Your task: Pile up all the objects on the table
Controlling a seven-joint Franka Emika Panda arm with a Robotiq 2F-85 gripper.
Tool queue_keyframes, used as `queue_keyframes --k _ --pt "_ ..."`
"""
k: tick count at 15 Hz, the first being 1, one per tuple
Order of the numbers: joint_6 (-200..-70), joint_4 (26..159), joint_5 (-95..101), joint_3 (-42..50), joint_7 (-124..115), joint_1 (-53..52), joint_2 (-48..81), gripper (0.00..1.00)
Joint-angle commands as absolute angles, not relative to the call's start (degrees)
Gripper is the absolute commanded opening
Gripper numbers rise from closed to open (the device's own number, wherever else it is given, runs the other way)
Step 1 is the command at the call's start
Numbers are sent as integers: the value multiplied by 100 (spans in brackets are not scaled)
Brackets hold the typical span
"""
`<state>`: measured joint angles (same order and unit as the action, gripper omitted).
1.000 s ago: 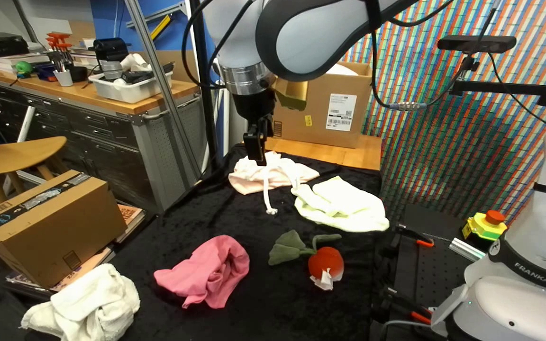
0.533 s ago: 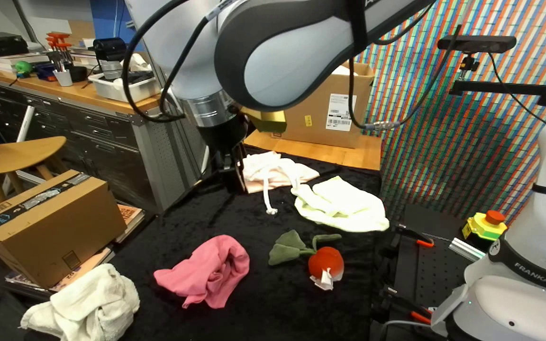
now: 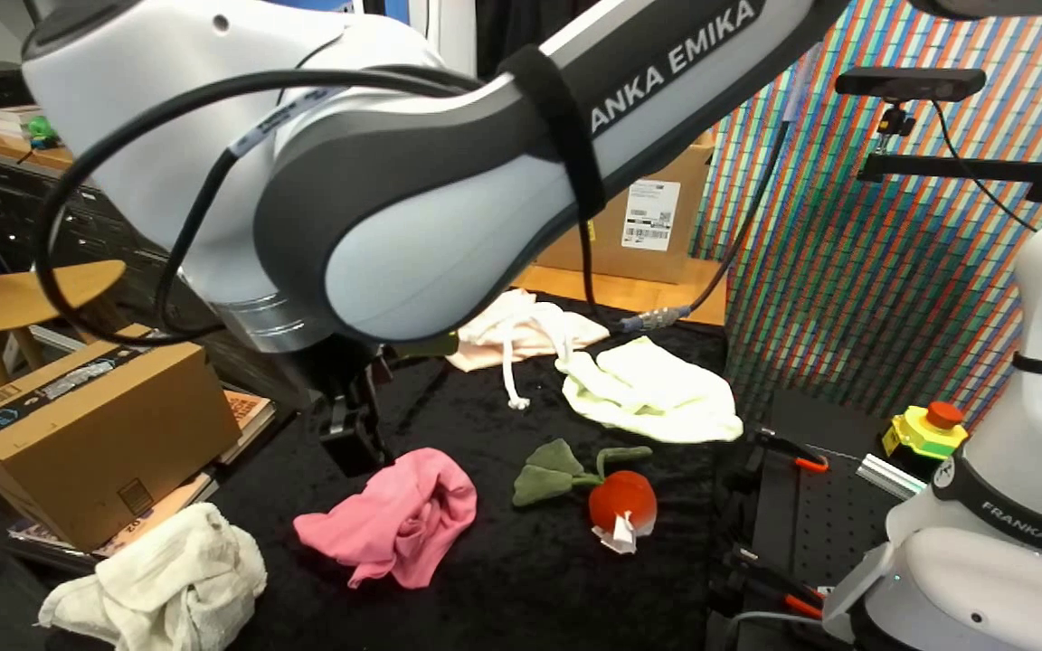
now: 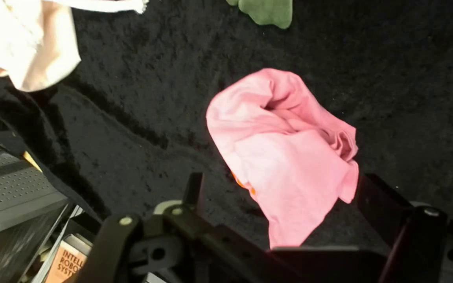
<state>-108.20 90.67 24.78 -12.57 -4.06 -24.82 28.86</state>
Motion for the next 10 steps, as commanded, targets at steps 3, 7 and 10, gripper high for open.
queue_keyframes --k 3,7,10 --pt "-10670 7926 2436 -1184 -315 -2791 3686 100" --pt "-10659 7421 2426 -1136 -279 -2940 4042 100" --pt "-10717 7061 2432 -1100 -279 -3049 4337 100"
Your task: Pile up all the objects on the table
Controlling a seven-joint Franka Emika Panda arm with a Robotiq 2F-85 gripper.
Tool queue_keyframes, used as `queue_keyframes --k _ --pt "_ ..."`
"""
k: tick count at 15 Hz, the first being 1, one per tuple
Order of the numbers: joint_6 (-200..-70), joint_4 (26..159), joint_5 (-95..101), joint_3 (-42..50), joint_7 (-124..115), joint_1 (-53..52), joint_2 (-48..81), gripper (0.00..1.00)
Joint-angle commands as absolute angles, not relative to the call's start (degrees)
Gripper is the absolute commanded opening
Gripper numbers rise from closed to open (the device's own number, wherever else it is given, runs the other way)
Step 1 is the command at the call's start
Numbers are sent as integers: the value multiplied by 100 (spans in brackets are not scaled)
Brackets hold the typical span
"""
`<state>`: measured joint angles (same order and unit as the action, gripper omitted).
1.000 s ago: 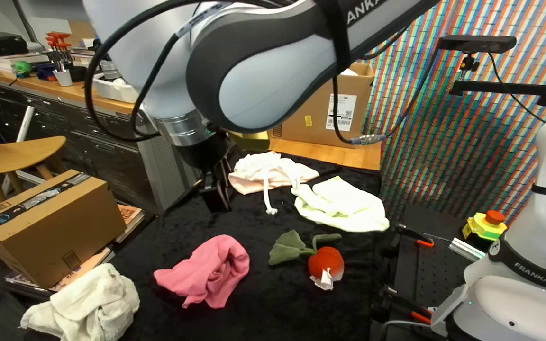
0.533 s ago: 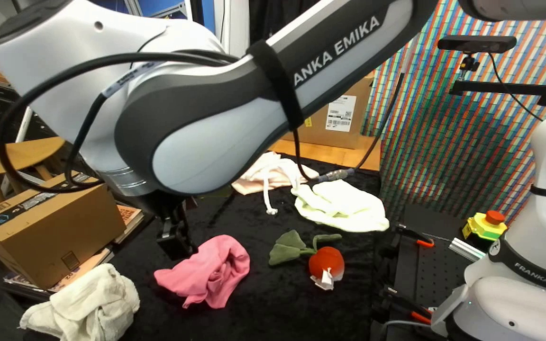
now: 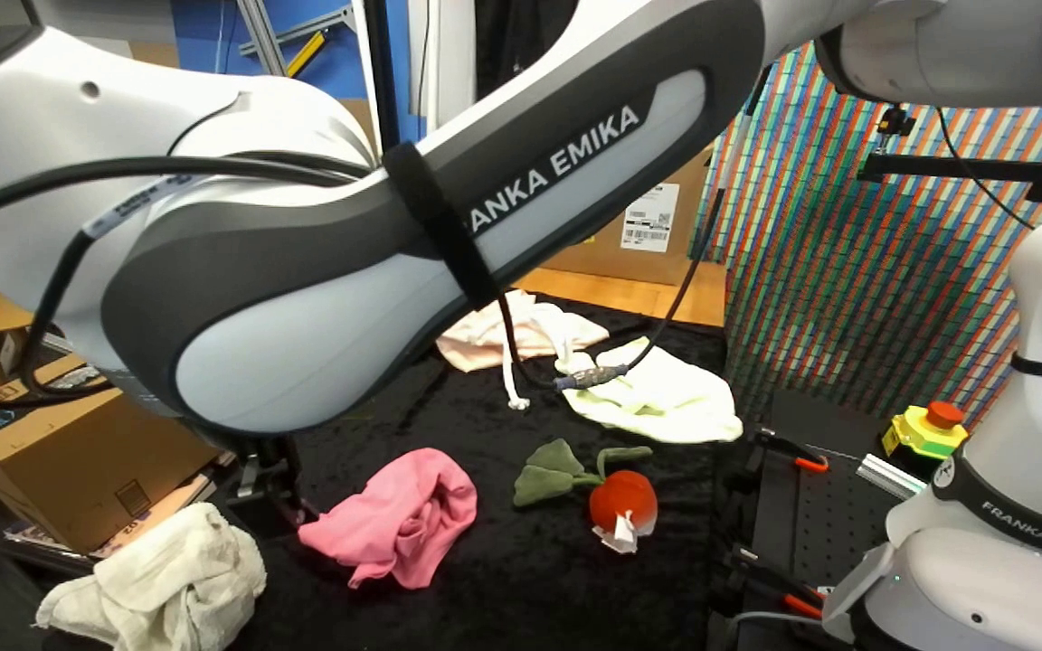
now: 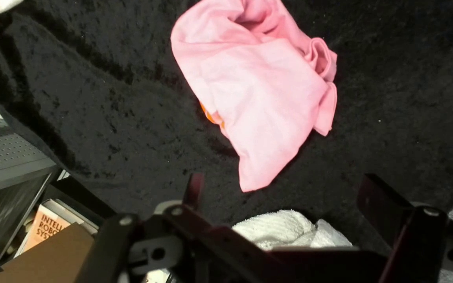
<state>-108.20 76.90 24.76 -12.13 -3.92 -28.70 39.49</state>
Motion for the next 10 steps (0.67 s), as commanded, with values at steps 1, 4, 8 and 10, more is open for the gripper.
queue_keyframes --k 1,4,8,10 --pt "-10710 6967 2420 -1094 -276 -3080 4391 100" --pt "-10874 6780 2453 -1023 -348 -3191 4625 100" --pt "-11134 6679 2426 -936 -329 -3263 4849 100" --pt "-11241 6687 2498 -1010 -349 -3189 4948 100"
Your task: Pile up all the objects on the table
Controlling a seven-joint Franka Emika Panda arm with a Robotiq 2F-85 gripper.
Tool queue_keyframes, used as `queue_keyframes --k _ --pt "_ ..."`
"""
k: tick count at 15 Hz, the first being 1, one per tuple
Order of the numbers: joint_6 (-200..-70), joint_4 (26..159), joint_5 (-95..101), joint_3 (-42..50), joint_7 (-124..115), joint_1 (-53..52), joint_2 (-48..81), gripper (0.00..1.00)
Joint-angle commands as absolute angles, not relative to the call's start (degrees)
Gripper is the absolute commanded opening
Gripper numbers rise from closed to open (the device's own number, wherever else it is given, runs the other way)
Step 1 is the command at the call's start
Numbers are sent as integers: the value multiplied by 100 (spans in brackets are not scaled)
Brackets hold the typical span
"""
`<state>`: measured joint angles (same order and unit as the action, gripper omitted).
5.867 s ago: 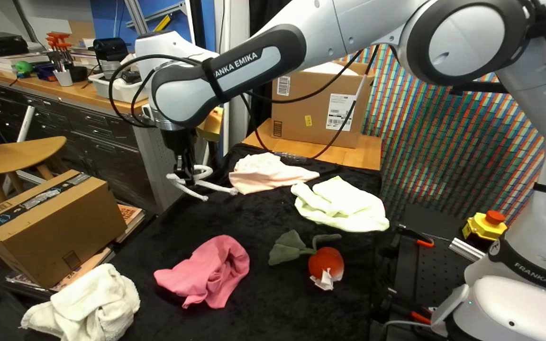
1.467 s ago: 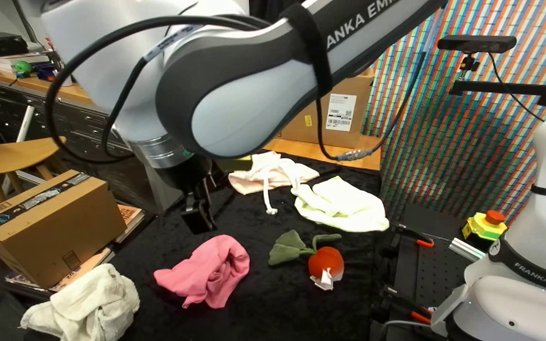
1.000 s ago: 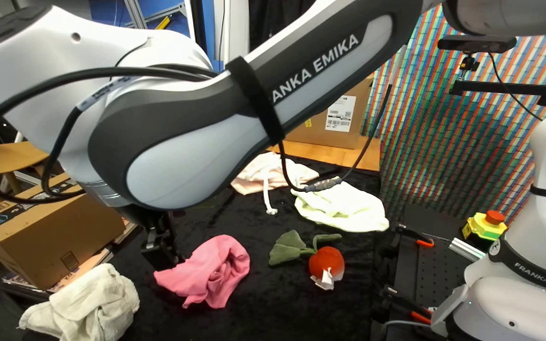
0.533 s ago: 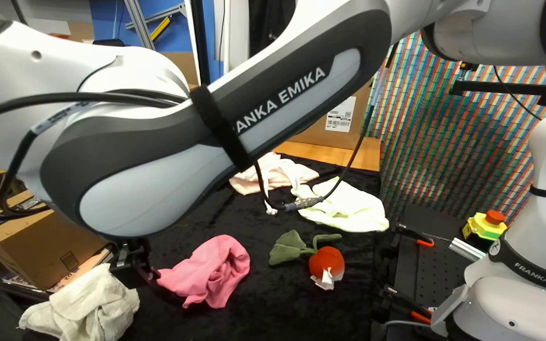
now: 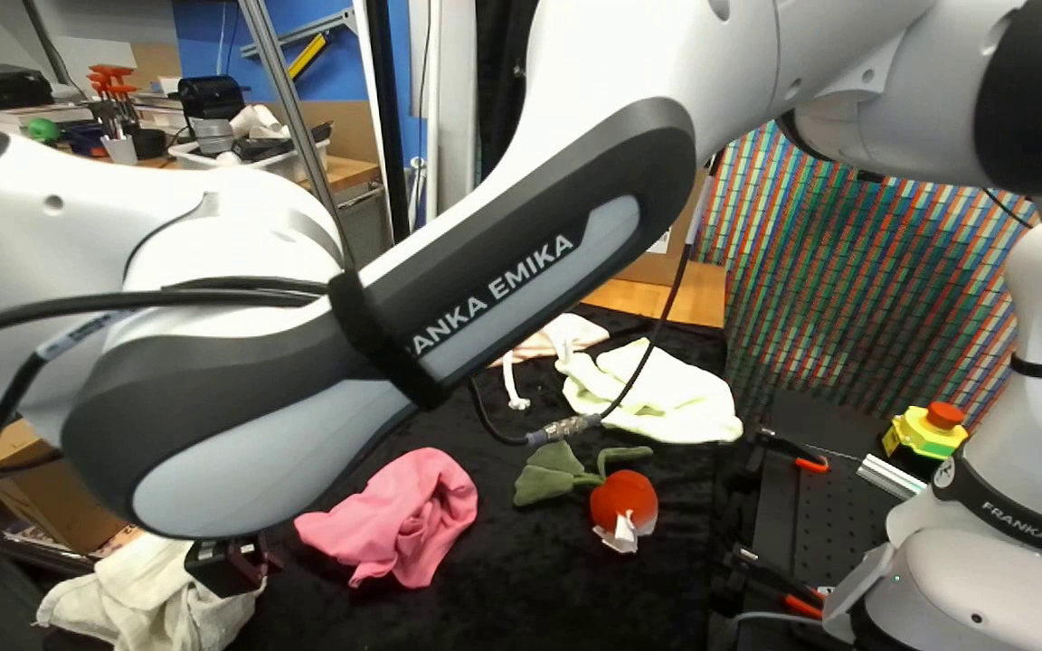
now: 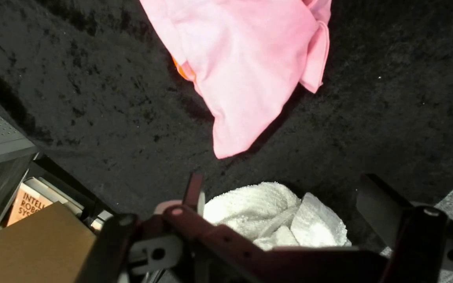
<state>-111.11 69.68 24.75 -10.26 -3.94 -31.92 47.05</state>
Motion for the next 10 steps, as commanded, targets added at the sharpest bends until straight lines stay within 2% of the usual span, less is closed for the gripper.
queue_keyframes --k 1,10 --pt "-11258 6576 2395 -883 -304 -3274 5040 100" --pt "-11103 5891 2392 -703 -234 -3459 5620 100"
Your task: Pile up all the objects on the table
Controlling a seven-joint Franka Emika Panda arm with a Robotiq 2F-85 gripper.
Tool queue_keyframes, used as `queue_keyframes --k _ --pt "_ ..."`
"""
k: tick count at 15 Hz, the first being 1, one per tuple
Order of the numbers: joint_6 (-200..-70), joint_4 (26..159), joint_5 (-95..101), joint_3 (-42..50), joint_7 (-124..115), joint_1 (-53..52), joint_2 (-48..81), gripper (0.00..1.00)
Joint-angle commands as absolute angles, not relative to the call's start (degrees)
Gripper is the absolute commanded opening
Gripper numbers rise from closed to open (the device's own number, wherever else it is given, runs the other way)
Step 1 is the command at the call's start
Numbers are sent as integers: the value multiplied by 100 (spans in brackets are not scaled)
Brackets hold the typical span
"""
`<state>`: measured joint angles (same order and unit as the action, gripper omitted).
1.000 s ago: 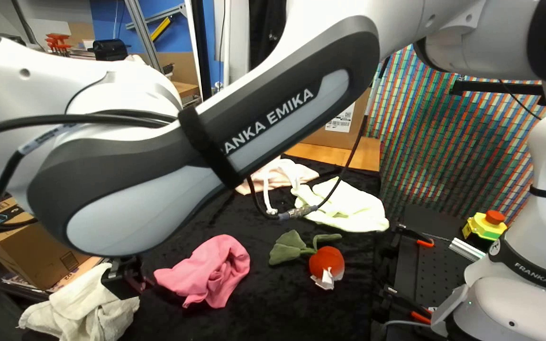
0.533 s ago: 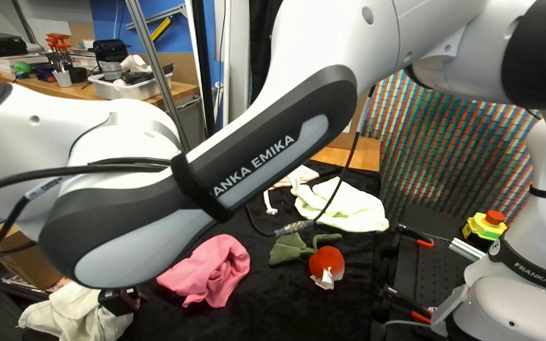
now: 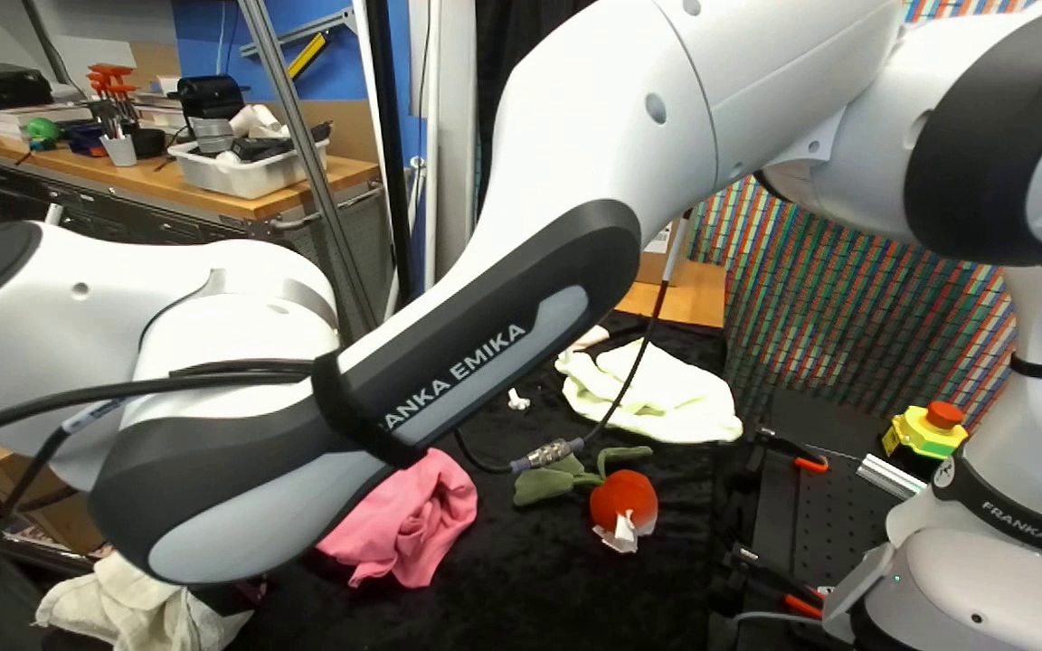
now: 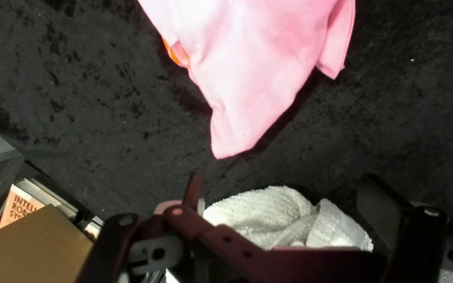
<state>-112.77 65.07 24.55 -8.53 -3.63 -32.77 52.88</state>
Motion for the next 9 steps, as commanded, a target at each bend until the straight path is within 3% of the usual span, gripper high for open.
queue_keyframes --k 1,9 --pt "-11077 5794 2382 -678 -246 -3499 5672 100" --pt "-10881 4997 2058 -640 -226 -3657 6078 100"
